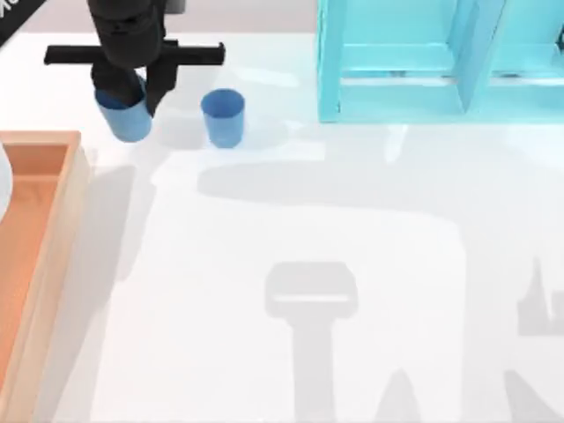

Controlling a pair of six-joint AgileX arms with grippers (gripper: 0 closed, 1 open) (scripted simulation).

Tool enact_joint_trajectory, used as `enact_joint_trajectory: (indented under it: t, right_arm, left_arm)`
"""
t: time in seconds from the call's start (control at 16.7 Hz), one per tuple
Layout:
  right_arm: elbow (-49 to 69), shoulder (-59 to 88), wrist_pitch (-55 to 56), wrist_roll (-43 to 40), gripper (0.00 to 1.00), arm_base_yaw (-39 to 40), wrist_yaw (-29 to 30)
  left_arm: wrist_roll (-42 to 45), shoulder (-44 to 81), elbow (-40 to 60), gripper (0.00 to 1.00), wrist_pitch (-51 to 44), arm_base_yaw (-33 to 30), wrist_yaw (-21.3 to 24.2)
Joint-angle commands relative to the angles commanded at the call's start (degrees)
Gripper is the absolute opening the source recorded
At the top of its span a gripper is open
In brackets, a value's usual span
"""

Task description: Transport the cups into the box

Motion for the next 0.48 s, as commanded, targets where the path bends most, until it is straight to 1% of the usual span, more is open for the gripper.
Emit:
enact_joint_trajectory:
  t: [0.24,0.48]
  right_arm:
    - [0.00,0.00,0.00,0.00,1.00,0.00,0.00]
    - [0.00,0.00,0.00,0.00,1.00,0.00,0.00]
  left_arm:
    - [3.23,-6.33,-6.86,0.00,0.33,3.68,0.17]
    - [9.16,-17.46,-19.01,0.00,0.96,10.01,0.25]
